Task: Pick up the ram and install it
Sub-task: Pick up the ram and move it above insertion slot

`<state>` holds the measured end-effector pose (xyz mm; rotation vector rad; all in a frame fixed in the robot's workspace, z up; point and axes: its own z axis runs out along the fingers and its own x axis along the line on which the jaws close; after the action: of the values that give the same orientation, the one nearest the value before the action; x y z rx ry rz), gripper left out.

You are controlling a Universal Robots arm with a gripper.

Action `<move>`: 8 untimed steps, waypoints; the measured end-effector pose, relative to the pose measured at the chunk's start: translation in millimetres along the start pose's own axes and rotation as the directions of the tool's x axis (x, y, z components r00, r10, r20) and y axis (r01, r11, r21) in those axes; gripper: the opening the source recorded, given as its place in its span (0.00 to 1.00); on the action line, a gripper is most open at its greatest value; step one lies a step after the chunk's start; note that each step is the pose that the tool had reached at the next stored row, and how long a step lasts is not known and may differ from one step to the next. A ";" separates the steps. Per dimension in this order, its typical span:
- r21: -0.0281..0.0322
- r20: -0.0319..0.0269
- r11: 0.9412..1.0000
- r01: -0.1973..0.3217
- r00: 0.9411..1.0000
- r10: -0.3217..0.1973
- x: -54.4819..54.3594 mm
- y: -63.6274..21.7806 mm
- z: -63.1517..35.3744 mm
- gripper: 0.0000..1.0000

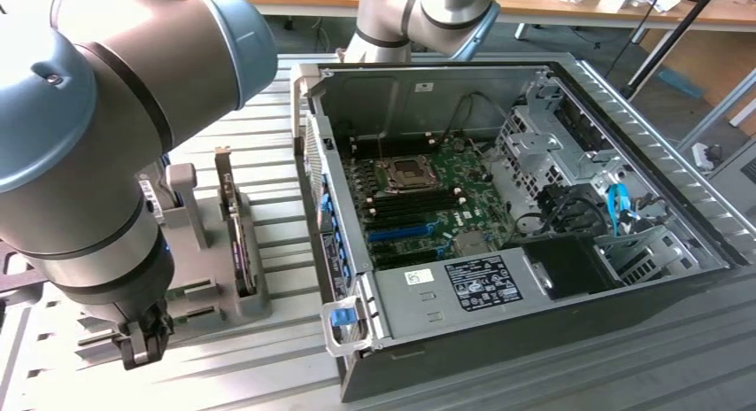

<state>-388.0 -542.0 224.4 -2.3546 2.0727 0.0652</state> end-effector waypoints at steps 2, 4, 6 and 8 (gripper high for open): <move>0.000 0.000 1.000 0.000 1.000 0.000 0.0 0.0 0.0 0.11; 0.000 0.000 1.000 0.000 1.000 0.000 0.0 0.0 -0.1 0.11; 0.000 0.000 1.000 0.000 1.000 0.000 0.0 0.0 0.0 0.23; 0.000 0.000 1.000 0.000 1.000 0.000 0.0 0.0 0.0 0.29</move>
<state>-388.0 -542.0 224.5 -2.3546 2.0728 0.0651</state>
